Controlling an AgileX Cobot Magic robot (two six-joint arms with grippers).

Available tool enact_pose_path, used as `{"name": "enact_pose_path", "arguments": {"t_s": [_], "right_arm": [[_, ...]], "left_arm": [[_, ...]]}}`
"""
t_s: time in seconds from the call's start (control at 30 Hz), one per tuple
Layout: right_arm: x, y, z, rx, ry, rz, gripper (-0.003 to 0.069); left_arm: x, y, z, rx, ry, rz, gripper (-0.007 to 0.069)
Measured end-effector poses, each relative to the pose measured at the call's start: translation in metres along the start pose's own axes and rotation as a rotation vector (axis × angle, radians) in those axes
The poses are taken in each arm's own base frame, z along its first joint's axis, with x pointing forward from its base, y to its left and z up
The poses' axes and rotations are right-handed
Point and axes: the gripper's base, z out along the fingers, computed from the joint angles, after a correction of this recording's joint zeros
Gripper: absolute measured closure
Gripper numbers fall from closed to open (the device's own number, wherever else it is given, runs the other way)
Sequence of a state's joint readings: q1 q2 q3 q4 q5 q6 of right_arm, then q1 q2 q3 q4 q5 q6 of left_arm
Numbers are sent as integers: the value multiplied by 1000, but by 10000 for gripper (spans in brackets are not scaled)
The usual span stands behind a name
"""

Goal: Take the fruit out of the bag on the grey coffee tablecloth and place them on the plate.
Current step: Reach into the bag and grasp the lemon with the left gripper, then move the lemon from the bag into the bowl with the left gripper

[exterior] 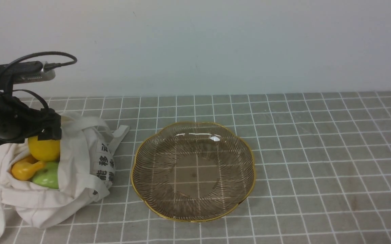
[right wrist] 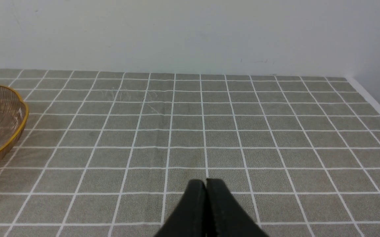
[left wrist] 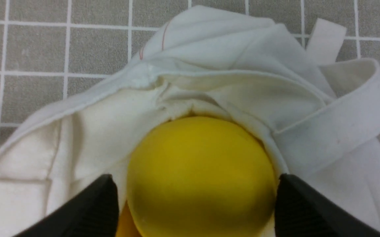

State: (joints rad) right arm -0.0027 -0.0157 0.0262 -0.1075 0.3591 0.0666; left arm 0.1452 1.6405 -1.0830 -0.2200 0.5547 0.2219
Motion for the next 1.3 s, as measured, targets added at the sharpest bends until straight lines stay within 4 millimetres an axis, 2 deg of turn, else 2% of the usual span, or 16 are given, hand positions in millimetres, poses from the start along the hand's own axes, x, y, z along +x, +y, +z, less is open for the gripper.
{"name": "enact_pose_path", "arguments": {"t_s": [0.1,0.33,0.57,0.67,0.73,0.77,0.8,0.9,0.97,1.0,1.03,1.1,1.2,1.3], "right_arm": [[0,0,0,0,0,0,673],[0,0,0,0,0,0,673],[0,0,0,0,0,0,673],[0,0,0,0,0,0,673],[0,0,0,0,0,0,673],[0,0,0,0,0,0,673],[0,0,0,0,0,0,673],[0,0,0,0,0,0,673],[0,0,0,0,0,0,673],[0,0,0,0,0,0,673],[0,0,0,0,0,0,673],[0,0,0,0,0,0,673],[0,0,0,0,0,0,673],[0,0,0,0,0,0,673]], "left_arm": [[0,1,3,-8,0,10,179],[-2,-1,-3,10,18,-2,178],[-9,-6,-37,24,-39,2,178],[-8,-10,-53,40,-54,-3,178],[-5,-17,-71,90,-61,-33,178],[-5,-17,-72,91,-61,-32,178],[-3,-25,-83,131,-70,-32,178],[-1,-53,-98,240,-90,34,178],[1,-75,-101,320,-97,98,178],[4,-93,-101,381,-96,160,178],[4,-95,-101,385,-94,173,178],[11,-128,-92,481,-74,297,178],[20,-158,-75,532,-35,405,178],[25,-177,-52,534,-21,447,178]]}}
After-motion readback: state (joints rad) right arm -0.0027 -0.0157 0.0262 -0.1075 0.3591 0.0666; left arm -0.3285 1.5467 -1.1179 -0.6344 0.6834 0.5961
